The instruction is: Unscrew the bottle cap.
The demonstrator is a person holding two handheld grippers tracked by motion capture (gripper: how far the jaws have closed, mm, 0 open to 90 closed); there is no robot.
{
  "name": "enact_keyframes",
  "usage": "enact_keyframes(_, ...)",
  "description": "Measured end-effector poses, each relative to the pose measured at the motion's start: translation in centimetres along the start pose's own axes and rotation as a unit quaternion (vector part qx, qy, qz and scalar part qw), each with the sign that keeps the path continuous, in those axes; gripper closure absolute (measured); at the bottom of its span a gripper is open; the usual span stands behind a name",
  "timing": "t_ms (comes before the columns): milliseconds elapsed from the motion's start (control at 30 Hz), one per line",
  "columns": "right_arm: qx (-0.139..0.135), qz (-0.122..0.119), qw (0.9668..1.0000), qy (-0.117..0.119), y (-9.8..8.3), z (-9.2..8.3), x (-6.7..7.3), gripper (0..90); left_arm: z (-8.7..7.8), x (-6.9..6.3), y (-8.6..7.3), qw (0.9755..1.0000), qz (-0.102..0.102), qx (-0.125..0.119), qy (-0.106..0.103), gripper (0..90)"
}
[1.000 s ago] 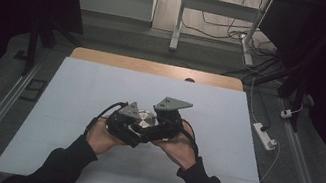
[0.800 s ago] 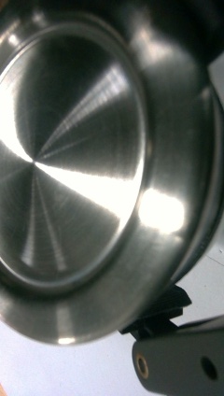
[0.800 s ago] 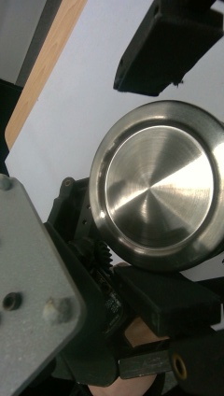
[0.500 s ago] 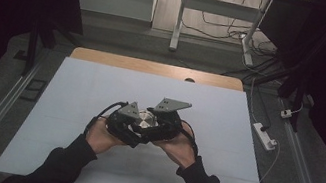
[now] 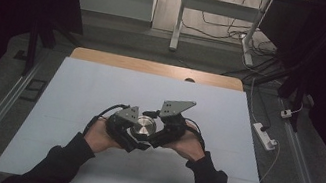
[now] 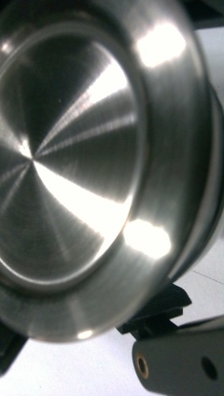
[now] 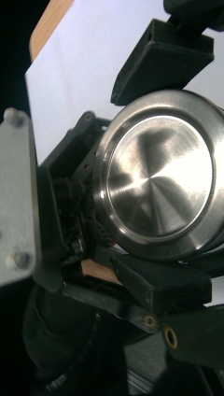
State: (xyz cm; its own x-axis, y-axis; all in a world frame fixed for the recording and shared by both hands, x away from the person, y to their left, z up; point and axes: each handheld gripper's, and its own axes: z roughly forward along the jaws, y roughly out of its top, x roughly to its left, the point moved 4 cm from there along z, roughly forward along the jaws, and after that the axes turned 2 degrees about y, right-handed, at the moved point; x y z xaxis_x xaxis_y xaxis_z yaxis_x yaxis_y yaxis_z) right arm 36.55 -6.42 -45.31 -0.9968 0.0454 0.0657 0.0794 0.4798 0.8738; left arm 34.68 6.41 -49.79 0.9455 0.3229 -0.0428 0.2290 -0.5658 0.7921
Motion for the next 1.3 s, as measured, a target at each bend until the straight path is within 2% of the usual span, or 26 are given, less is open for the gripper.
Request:
enact_keyframes(67,0.002,0.013,0.9999,-0.010,0.0,-0.1,-0.1,17.3,0.1,0.1,0.0,0.9999,-0.012,-0.003,0.010,14.6)
enact_keyframes(167,-0.009,0.040,0.9978,-0.053,0.4,-0.8,-0.2,8.8,-0.2,0.5,-0.1,0.9995,-0.021,-0.003,0.024,14.6)
enact_keyframes(200,-0.009,0.040,0.9978,-0.053,0.4,-0.8,-0.2,8.8,-0.2,0.5,-0.1,0.9995,-0.021,-0.003,0.024,14.6)
enact_keyframes(233,-0.022,0.069,0.9946,-0.075,0.9,-1.4,-0.3,4.4,-0.4,0.7,-0.2,0.9986,-0.036,-0.008,0.038,14.6)
enact_keyframes(267,-0.022,0.069,0.9946,-0.075,0.9,-1.4,-0.3,4.4,-0.4,0.7,-0.2,0.9986,-0.036,-0.008,0.038,14.6)
enact_keyframes(300,-0.023,0.094,0.9905,-0.098,1.2,-1.9,-0.3,2.3,-0.5,0.8,-0.2,0.9979,-0.041,-0.007,0.049,14.6)
enact_keyframes(333,-0.020,0.100,0.9886,-0.111,1.4,-2.0,-0.2,2.0,-0.6,0.9,-0.2,0.9974,-0.043,-0.004,0.057,14.6)
enact_keyframes(400,-0.013,0.108,0.9853,-0.132,1.6,-1.9,0.0,1.5,-0.6,1.0,-0.3,0.9962,-0.051,-0.004,0.071,14.6)
enact_keyframes(433,-0.013,0.108,0.9853,-0.132,1.6,-1.9,0.0,1.5,-0.6,1.1,-0.2,0.9953,-0.057,-0.005,0.078,14.6)
enact_keyframes(467,-0.005,0.109,0.9824,-0.152,1.7,-1.6,0.2,1.4,-0.6,1.1,-0.2,0.9945,-0.061,-0.005,0.084,14.6)
enact_keyframes(500,-0.005,0.109,0.9824,-0.152,1.7,-1.6,0.2,1.4,-0.6,1.1,-0.2,0.9939,-0.066,-0.006,0.088,14.6)
enact_keyframes(533,-0.002,0.110,0.9802,-0.164,1.7,-1.2,0.4,1.6,-0.6,1.1,-0.2,0.9930,-0.070,-0.005,0.095,14.6)
enact_keyframes(567,0.001,0.111,0.9794,-0.169,1.7,-1.1,0.5,2.1,-0.6,1.2,-0.2,0.9921,-0.074,-0.005,0.101,14.6)
enact_keyframes(667,-0.002,0.107,0.9785,-0.177,1.7,-0.8,0.6,4.5,-0.6,1.2,-0.2,0.9912,-0.078,-0.005,0.107,14.6)
enact_keyframes(867,0.001,0.103,0.9780,-0.182,1.3,0.0,0.5,7.5,-0.3,0.6,0.1,0.9926,-0.065,-0.004,0.102,14.6)
enact_keyframes(967,0.003,0.098,0.9796,-0.175,1.1,0.3,0.7,12.1,0.0,0.4,0.2,0.9933,-0.057,0.001,0.100,14.6)
enact_keyframes(1033,0.002,0.095,0.9818,-0.164,1.1,0.3,0.8,19.1,0.0,0.3,0.2,0.9938,-0.059,0.002,0.094,14.6)
enact_keyframes(1133,0.003,0.092,0.9831,-0.158,1.1,0.3,0.9,19.6,0.0,0.3,0.3,0.9944,-0.058,0.002,0.089,14.6)
enact_keyframes(1167,0.003,0.090,0.9844,-0.151,1.1,0.2,0.9,19.7,-0.1,0.3,0.3,0.9951,-0.053,0.003,0.084,14.6)
enact_keyframes(1200,0.003,0.086,0.9862,-0.142,1.1,0.2,0.9,19.8,-0.2,0.2,0.3,0.9971,-0.042,0.005,0.064,14.6)
enact_keyframes(1267,0.003,0.076,0.9903,-0.116,1.0,0.0,0.9,19.8,-0.3,0.2,0.2,0.9986,-0.033,0.005,0.041,14.6)
enact_keyframes(1300,0.002,0.072,0.9921,-0.102,1.0,-0.1,0.8,19.8,-0.3,0.2,0.2,0.9986,-0.033,0.005,0.041,14.6)
